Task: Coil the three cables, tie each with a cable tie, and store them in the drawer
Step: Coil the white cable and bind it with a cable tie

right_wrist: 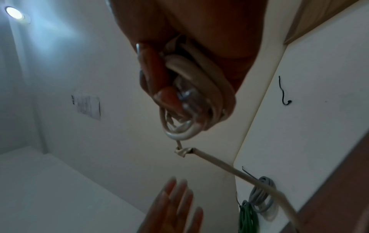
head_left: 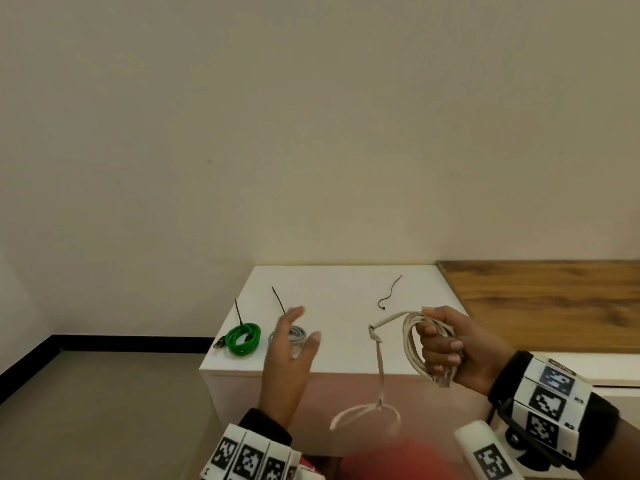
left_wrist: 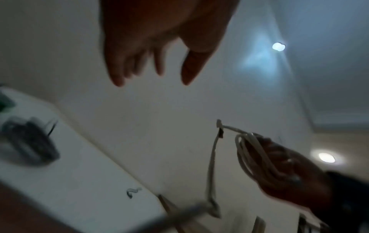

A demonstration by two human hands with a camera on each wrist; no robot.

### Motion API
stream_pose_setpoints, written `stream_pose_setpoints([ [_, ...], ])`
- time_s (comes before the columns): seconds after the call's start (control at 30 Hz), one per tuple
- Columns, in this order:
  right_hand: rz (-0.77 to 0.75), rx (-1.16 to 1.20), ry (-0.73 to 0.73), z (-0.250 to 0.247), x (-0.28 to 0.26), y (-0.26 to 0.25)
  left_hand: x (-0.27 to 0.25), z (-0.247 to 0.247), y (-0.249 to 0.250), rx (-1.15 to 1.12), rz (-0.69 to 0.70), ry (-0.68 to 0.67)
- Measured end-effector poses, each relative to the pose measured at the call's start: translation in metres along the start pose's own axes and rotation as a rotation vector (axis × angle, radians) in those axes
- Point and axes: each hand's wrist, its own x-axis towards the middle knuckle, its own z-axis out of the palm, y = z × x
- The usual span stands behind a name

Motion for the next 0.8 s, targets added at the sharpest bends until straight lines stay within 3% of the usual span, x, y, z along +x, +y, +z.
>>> stream_pose_setpoints([
  [0.07, 0.023, 0.008, -0.037, 0.005, -0.001, 0.002, -0.003, 0.013, 0.009, 0.063, 0.134, -0.259],
  [0.17, 0.031, 0.033, -0.118, 0.012, -0.003, 0.003, -0.009, 0.037, 0.009, -0.001, 0.096, -0.464],
  [0.27, 0.019, 0.088, -0.214, 0.016, -0.005, 0.0, -0.013, 0.049, 0.004, -0.181, -0.059, -0.511],
  [0.37, -0.043, 0.19, -0.219, 0.018, -0.01, -0.01, -0.018, 0.049, -0.005, -0.151, -0.091, -0.464],
  [0.5, -0.197, 0.408, -0.173, 0.025, -0.014, -0.019, -0.028, 0.046, -0.024, 0.076, 0.052, -0.422],
  [0.6, -0.313, 0.449, -0.141, 0.035, -0.014, -0.014, -0.037, 0.051, -0.029, 0.458, 0.236, -0.466],
  [0.7, -0.402, 0.309, -0.043, 0.04, -0.012, -0.003, -0.044, 0.061, -0.016, 0.838, 0.232, -0.607],
  [0.8, -0.52, -0.07, 0.053, 0.033, -0.004, 0.012, -0.051, 0.069, 0.0, 0.95, 0.277, -0.683],
])
